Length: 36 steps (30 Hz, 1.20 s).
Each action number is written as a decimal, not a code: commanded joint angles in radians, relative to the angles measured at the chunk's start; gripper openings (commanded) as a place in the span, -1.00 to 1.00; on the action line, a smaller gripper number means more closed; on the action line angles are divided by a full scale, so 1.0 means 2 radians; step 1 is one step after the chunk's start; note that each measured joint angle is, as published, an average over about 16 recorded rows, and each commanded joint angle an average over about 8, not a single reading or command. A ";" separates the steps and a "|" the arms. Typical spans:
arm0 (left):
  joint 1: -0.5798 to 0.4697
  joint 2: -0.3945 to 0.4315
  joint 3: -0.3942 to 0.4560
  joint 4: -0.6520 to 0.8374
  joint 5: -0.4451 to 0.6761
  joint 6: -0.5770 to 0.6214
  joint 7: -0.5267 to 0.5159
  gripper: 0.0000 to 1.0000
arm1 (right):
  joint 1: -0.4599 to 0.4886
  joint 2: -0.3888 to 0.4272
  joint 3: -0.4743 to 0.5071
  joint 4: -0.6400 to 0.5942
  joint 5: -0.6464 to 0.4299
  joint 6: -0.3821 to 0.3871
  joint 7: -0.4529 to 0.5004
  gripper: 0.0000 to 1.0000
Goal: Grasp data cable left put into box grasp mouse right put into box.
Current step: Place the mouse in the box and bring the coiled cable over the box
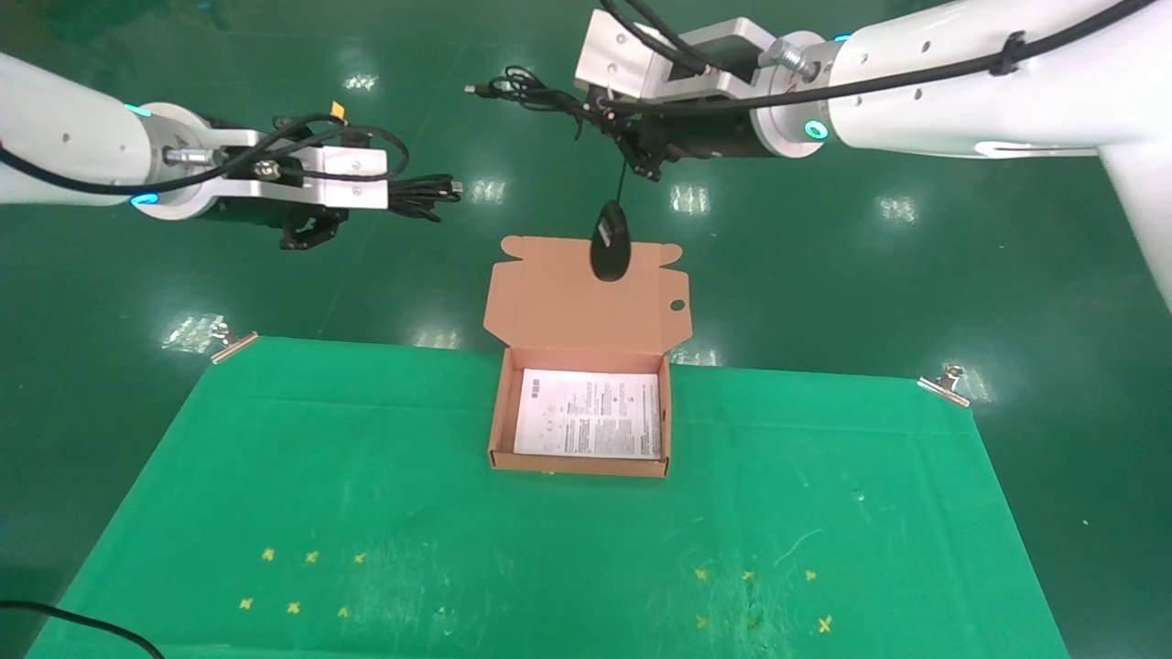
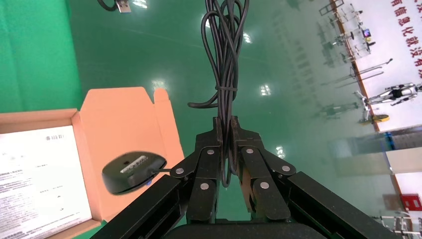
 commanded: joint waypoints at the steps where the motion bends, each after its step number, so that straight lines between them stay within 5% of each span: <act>1: -0.004 0.003 -0.002 0.006 -0.002 -0.003 0.002 -1.00 | 0.006 -0.007 -0.001 -0.009 0.001 0.001 -0.006 -1.00; 15: 0.002 0.003 0.001 0.008 0.003 -0.009 0.003 -1.00 | 0.000 -0.006 -0.003 -0.007 -0.002 0.002 -0.003 -1.00; 23: -0.002 0.029 0.016 0.083 0.066 -0.049 0.000 -1.00 | -0.013 -0.037 -0.017 -0.041 0.004 0.023 -0.017 -1.00; 36: -0.016 0.052 0.030 0.145 0.107 -0.045 -0.007 -1.00 | -0.046 -0.051 -0.109 -0.064 0.074 0.078 -0.015 -1.00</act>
